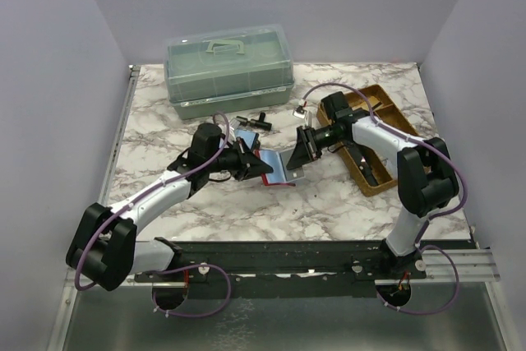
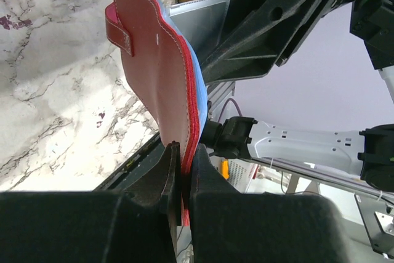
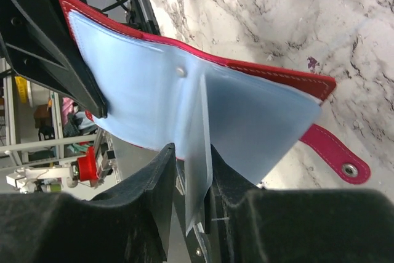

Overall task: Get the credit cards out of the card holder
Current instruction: Remove the credit card from the card holder.

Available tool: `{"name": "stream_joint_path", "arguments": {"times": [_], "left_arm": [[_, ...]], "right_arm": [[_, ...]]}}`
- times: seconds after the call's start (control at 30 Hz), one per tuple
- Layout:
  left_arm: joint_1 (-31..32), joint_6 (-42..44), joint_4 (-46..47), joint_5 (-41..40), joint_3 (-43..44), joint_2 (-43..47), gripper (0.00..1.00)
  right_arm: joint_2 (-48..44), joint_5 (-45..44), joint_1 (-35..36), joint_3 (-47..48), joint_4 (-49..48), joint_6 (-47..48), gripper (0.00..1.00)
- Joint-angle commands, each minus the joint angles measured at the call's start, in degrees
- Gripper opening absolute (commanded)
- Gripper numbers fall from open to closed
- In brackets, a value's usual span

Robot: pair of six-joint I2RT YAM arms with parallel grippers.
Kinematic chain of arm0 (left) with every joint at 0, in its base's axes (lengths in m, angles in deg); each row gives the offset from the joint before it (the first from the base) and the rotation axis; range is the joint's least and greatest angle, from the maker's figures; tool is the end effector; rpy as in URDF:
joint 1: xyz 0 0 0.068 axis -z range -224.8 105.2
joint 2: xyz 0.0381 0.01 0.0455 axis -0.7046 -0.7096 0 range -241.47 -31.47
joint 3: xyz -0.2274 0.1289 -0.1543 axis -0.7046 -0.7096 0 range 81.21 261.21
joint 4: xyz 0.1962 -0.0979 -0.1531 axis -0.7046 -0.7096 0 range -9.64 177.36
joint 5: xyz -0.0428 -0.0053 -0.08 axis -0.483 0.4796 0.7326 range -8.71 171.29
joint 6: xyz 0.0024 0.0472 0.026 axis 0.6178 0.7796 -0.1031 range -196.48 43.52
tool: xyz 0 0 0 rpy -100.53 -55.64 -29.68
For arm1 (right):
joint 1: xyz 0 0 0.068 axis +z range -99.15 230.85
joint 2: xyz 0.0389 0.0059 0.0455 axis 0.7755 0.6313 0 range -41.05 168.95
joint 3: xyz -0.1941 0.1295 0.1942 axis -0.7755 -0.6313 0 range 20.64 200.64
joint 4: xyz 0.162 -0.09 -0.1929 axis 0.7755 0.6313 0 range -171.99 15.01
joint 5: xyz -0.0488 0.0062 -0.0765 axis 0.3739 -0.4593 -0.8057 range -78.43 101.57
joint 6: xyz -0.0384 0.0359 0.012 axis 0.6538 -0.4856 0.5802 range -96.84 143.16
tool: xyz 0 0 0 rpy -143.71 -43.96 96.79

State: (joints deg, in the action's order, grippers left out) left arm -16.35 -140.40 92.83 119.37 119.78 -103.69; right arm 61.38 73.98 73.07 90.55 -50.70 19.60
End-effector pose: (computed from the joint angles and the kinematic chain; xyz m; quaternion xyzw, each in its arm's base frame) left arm 0.2200 -0.1441 0.2574 -0.0875 0.8236 -0.5441 0.1342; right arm 0.3286 0.1683 0.2365 -0.2509 0.8030 0.5351 0.0763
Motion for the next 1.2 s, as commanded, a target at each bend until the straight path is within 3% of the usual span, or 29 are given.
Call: {"name": "stream_joint_path", "arguments": {"times": [0.0,0.2,0.43,0.5,0.6,0.73,0.87,0.97,1.03,1.17], "left_arm": [[-0.8,1.1,1.9,0.5,-1.4,2.9,0.00],[-1.2,1.2,2.1,0.7,-1.9,3.6,0.00],[-1.4,1.5,2.3,0.5,-2.9,4.3,0.00],[-1.7,1.6,2.3,0.2,-3.6,4.5,0.00],[-2.3,1.9,2.2,-1.1,-4.9,4.9,0.01],[-2.8,4.4,-3.1,-6.3,-4.5,5.6,0.43],[-3.1,9.8,-13.6,-17.3,-1.3,10.3,0.69],[-3.2,11.0,-15.0,-22.6,-1.7,15.6,0.97],[-3.5,7.6,-12.2,-22.4,-3.4,18.5,0.99],[-4.5,-2.3,8.1,-12.0,-9.6,16.9,0.96]], "right_arm": [[-2.1,0.6,-0.9,-1.8,-1.5,-1.1,0.29],[-1.6,1.2,-1.1,-1.8,-1.6,-1.6,0.28],[-1.7,5.8,-1.1,-2.6,-3.4,-3.2,0.11],[-2.1,7.9,-1.2,-2.9,-4.3,-3.7,0.02],[-2.7,9.3,-1.2,-3.2,-4.8,-3.8,0.00],[-2.9,4.0,-1.2,-3.6,-3.5,-2.6,0.00],[-3.5,-3.0,-1.2,-4.3,-2.6,-0.7,0.00],[-3.3,-4.1,-1.2,-5.0,-2.9,-0.4,0.00],[-2.6,-4.1,-1.2,-5.1,-2.8,-0.1,0.00],[-1.1,-2.2,-1.2,-4.9,-3.0,0.2,0.00]]}}
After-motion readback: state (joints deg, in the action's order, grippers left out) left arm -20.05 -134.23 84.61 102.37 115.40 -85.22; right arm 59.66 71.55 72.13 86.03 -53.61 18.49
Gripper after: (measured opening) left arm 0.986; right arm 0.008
